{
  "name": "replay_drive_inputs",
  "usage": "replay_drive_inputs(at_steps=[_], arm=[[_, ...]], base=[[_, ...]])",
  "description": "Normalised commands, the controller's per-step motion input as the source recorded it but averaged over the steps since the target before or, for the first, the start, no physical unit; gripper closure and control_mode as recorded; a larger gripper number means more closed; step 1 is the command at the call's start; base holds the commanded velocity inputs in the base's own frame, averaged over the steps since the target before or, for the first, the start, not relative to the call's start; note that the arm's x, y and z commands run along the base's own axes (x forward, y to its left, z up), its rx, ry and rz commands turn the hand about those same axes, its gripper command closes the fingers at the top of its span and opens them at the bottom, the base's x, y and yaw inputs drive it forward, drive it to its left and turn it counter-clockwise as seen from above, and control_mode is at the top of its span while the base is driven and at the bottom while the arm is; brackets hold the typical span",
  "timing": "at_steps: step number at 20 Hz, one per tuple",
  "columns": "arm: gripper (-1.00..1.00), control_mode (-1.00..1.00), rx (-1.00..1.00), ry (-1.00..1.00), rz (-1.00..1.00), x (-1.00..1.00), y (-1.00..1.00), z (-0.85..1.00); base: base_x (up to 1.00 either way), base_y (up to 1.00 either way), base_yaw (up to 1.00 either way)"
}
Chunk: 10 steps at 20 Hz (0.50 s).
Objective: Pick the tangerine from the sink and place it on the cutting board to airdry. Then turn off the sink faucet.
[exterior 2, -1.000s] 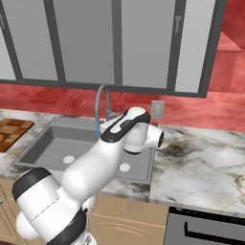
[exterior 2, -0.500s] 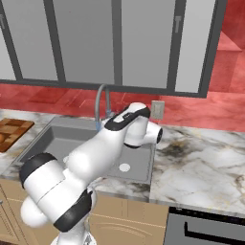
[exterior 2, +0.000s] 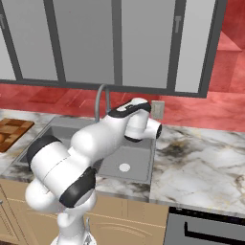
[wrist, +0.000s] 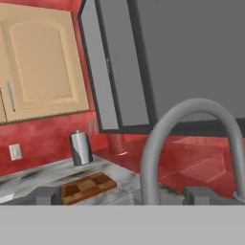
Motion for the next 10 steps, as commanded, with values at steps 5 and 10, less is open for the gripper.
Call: replay_drive_inputs(at_steps=[5, 10], arm=[[-1.00, -1.00, 0.00, 0.01, 0.00, 0.27, 0.00, -0.13], [-1.00, -1.00, 0.00, 0.01, 0.00, 0.04, 0.00, -0.25]], base=[[0.00, 0.00, 0.00], [0.00, 0.00, 0.00]])
